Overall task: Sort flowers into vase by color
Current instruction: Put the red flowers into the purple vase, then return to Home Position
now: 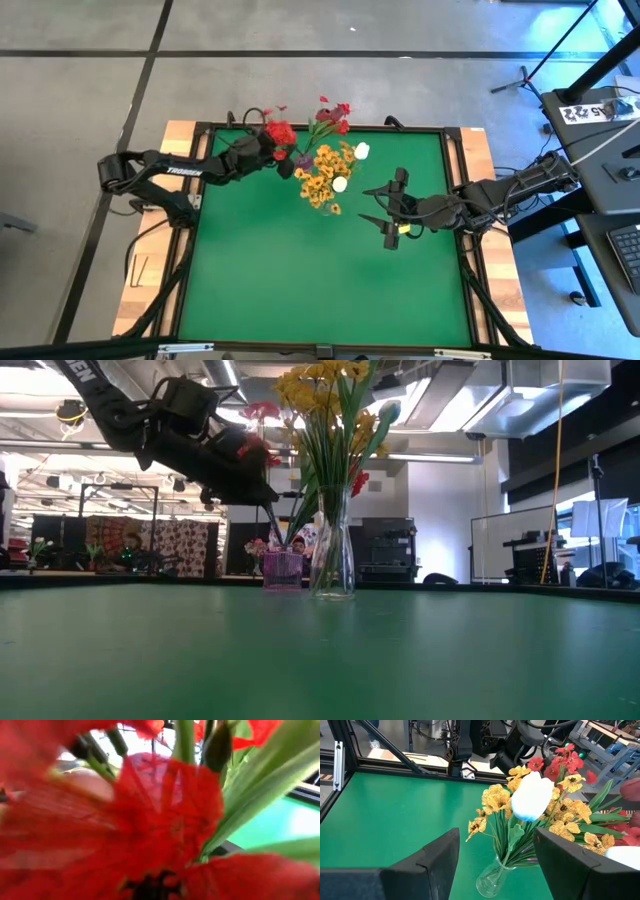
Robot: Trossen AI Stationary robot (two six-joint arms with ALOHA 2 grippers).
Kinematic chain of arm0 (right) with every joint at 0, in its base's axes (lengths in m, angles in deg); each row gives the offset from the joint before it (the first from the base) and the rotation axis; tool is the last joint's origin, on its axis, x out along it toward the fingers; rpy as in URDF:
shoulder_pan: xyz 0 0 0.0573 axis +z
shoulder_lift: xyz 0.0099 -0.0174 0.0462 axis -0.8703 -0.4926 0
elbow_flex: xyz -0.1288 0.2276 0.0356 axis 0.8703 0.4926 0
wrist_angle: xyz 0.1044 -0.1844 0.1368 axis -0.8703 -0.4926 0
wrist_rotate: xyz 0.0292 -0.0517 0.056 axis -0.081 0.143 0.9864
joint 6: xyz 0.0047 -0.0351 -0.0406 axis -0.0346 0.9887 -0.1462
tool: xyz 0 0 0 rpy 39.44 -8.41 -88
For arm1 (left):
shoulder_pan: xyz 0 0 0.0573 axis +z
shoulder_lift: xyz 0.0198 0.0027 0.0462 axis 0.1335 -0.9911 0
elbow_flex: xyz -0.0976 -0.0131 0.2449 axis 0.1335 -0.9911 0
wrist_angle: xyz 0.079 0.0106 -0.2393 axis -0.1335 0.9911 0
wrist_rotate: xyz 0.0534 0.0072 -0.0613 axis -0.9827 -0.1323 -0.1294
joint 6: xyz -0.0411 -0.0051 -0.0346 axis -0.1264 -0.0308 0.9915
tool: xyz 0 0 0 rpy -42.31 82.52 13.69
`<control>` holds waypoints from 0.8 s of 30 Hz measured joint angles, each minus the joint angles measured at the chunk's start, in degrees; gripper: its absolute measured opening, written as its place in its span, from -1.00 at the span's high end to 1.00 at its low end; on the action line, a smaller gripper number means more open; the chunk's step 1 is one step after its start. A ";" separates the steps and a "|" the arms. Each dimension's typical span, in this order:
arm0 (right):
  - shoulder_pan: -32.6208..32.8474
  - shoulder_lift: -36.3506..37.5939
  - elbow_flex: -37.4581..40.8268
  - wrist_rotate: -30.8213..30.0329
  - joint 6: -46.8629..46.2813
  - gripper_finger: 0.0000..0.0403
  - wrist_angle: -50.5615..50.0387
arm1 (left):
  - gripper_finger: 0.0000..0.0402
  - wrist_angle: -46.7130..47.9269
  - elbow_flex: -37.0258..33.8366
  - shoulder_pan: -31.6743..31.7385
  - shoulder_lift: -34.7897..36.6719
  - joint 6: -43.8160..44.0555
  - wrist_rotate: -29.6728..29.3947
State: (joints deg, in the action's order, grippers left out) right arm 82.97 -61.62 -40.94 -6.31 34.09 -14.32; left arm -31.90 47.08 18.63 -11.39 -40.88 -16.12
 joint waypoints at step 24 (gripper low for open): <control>0.00 6.56 -0.04 -1.48 -0.05 -0.25 -1.07 | -0.11 31.33 0.07 -6.69 19.55 2.01 -4.62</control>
State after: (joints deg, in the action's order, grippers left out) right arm 82.97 -55.06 -40.98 -7.79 34.04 -15.39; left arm -0.56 47.15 11.94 8.16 -38.87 -20.74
